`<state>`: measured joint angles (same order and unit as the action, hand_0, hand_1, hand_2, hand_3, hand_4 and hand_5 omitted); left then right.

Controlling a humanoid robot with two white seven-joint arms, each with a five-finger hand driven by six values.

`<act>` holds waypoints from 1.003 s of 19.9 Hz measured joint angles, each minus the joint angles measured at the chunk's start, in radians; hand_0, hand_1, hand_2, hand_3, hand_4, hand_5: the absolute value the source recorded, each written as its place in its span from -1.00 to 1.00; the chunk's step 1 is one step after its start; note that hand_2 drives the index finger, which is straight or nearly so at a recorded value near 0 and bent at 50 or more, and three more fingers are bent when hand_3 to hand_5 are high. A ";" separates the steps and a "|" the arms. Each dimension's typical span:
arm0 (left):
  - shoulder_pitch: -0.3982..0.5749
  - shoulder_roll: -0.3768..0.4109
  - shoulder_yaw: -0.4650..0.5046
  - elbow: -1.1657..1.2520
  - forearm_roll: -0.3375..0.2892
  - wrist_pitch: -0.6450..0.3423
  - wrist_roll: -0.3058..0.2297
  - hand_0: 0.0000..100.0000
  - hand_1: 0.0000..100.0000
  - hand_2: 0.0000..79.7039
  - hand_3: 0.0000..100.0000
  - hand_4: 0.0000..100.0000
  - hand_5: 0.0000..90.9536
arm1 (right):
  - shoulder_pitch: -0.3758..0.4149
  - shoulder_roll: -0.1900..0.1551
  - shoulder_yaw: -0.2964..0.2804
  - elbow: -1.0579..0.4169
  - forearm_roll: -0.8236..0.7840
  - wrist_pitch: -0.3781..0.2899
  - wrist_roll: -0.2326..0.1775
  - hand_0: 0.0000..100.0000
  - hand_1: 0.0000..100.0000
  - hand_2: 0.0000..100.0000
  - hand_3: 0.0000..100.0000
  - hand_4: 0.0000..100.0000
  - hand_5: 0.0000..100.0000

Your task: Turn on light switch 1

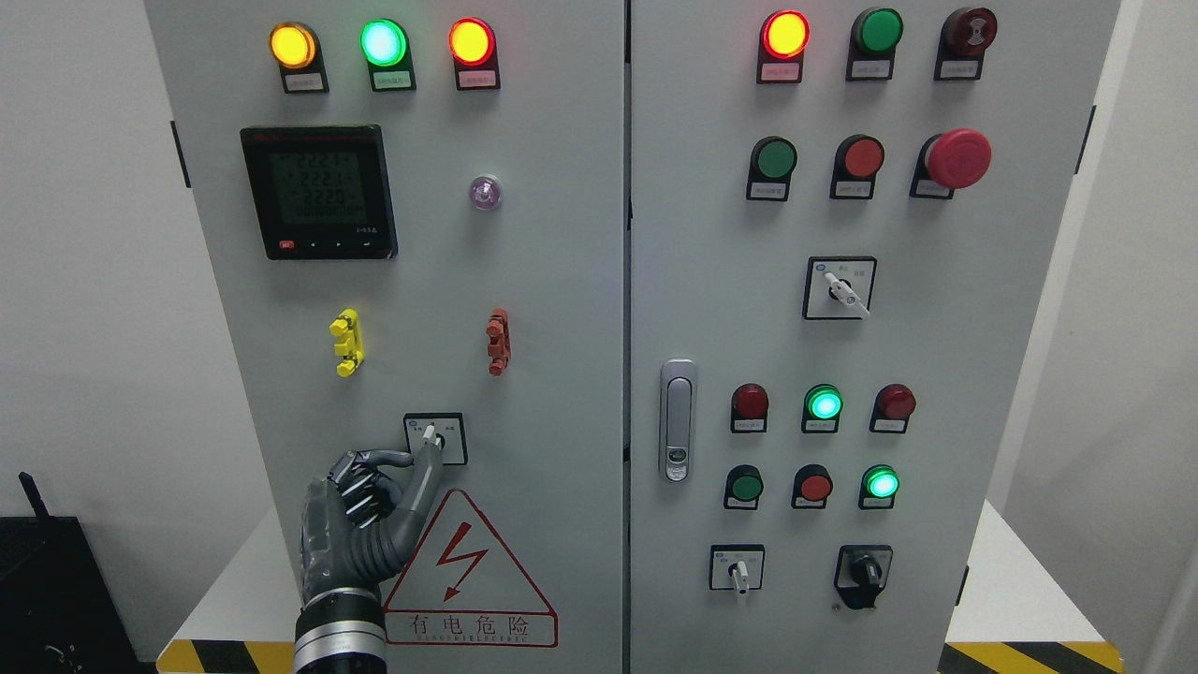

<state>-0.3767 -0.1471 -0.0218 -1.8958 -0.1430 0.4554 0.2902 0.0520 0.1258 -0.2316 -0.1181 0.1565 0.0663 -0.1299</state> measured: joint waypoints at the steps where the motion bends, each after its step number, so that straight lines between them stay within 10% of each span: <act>1: 0.000 0.000 -0.002 0.000 0.000 0.000 0.000 -0.63 0.34 0.40 0.91 0.92 0.91 | 0.000 0.000 0.000 0.000 0.000 0.000 0.000 -0.38 -1.00 -1.00 -1.00 -1.00 -1.00; 20: -0.006 -0.001 -0.013 0.006 -0.004 0.018 0.000 -0.61 0.30 0.43 0.91 0.90 0.91 | 0.000 0.000 0.000 0.000 0.000 0.000 0.000 -0.38 -1.00 -1.00 -1.00 -1.00 -1.00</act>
<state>-0.3831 -0.1485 -0.0347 -1.8896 -0.1469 0.4735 0.2903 0.0520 0.1258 -0.2317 -0.1181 0.1565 0.0663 -0.1299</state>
